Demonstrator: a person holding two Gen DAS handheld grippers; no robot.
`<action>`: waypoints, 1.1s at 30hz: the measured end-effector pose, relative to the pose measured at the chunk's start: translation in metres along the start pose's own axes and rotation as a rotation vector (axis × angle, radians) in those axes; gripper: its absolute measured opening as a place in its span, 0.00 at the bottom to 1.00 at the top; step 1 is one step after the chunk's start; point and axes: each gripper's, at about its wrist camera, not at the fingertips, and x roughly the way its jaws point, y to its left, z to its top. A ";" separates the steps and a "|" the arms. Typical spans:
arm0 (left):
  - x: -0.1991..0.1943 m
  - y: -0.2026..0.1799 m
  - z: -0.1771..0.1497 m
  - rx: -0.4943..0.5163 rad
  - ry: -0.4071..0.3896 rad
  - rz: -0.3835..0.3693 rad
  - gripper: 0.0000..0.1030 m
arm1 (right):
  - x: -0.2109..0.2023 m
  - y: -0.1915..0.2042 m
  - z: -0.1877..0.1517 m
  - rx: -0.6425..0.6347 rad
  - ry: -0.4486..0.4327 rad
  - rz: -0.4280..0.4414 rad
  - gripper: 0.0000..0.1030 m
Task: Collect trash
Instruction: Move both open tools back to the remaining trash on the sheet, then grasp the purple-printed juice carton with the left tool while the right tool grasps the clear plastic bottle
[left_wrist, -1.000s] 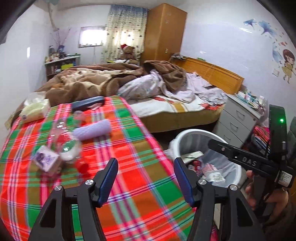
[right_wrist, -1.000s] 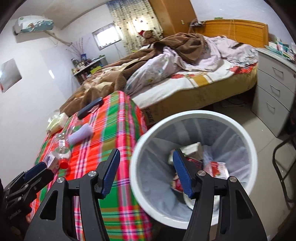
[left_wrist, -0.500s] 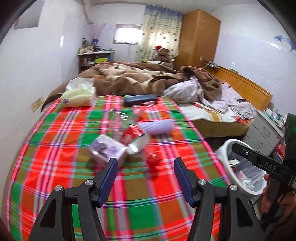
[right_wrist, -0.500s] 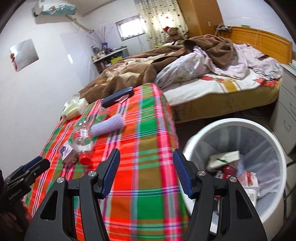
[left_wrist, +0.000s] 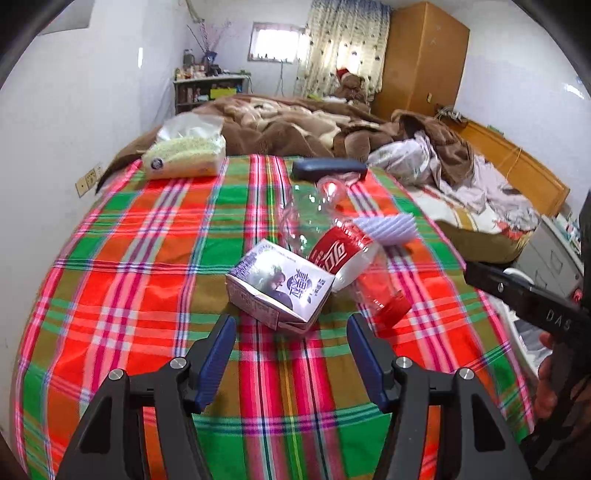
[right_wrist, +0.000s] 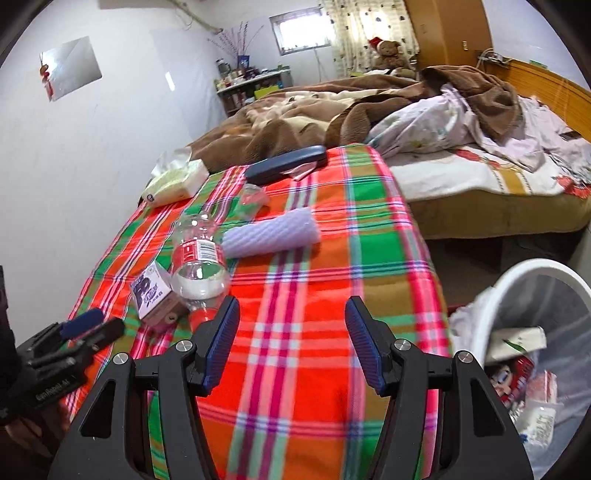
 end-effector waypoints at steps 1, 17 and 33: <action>0.005 0.000 0.000 0.006 0.009 0.003 0.61 | 0.004 0.003 0.002 -0.006 0.005 0.002 0.59; 0.039 0.061 0.016 -0.058 0.057 0.070 0.61 | 0.042 0.049 0.029 -0.094 0.037 0.098 0.59; 0.037 0.065 0.041 -0.084 0.021 -0.083 0.62 | 0.070 0.087 0.029 -0.309 0.124 0.082 0.59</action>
